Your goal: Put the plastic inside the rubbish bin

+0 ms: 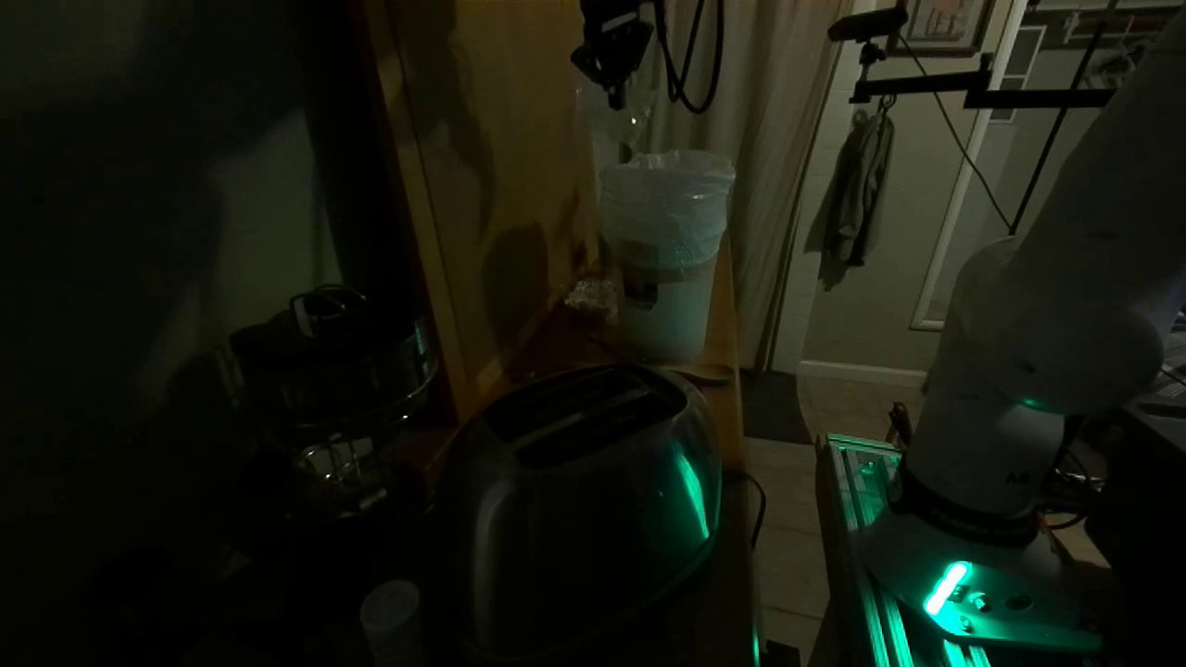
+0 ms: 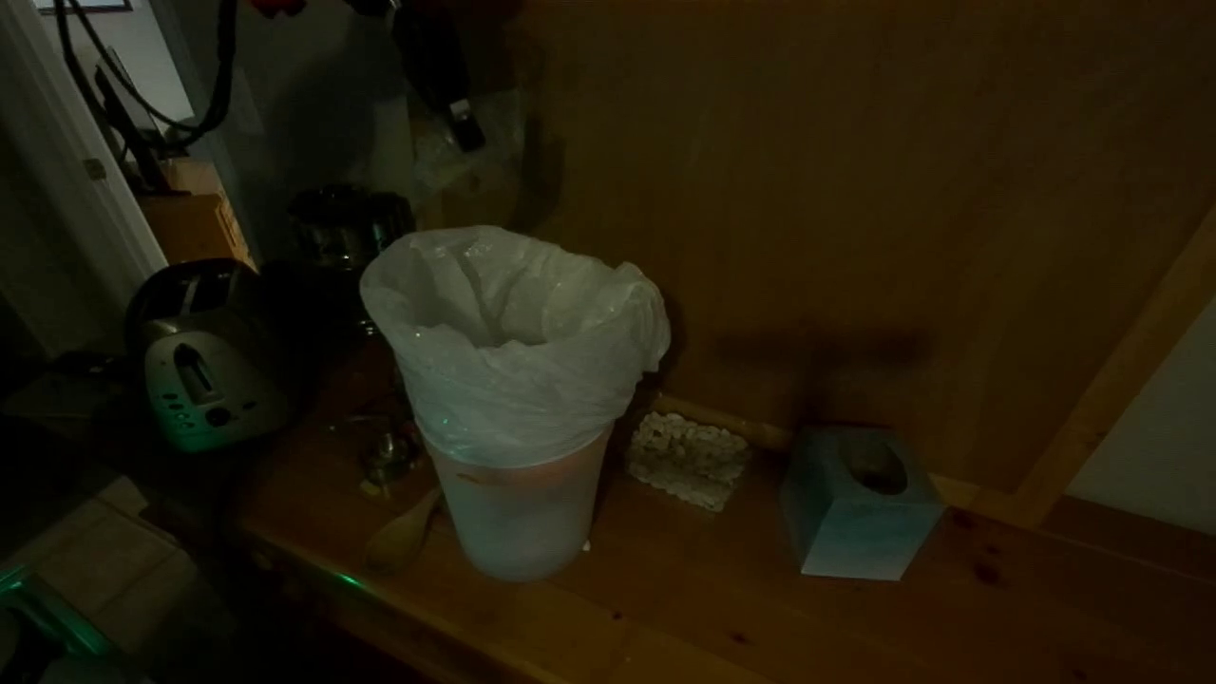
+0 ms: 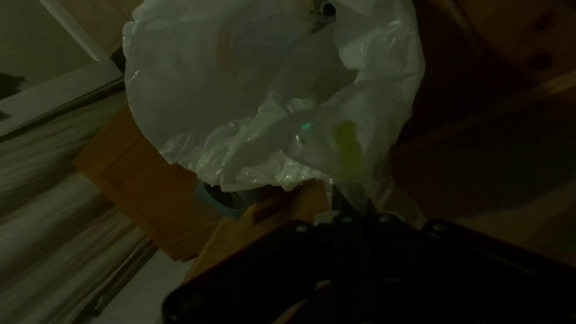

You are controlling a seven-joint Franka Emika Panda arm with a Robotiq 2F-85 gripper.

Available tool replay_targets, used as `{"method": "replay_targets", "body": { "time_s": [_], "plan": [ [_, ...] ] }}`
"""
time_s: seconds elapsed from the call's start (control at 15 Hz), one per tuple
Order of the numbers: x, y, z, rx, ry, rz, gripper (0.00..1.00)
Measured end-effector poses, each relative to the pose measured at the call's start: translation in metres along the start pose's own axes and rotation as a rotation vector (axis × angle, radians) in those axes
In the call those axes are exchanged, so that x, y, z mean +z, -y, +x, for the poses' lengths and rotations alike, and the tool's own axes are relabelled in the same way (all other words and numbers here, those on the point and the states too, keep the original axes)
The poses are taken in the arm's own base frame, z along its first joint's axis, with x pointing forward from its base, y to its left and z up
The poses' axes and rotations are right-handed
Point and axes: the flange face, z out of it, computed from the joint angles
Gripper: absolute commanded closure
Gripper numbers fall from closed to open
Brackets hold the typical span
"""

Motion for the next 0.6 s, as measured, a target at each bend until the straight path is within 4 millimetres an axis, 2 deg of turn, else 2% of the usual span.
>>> {"method": "replay_targets", "body": {
  "time_s": [0.27,0.6],
  "plan": [
    [0.02,0.01,0.008,-0.027,0.01,-0.048,1.0],
    [0.03,-0.008,0.014,-0.026,-0.003,-0.14,1.0]
  ]
}}
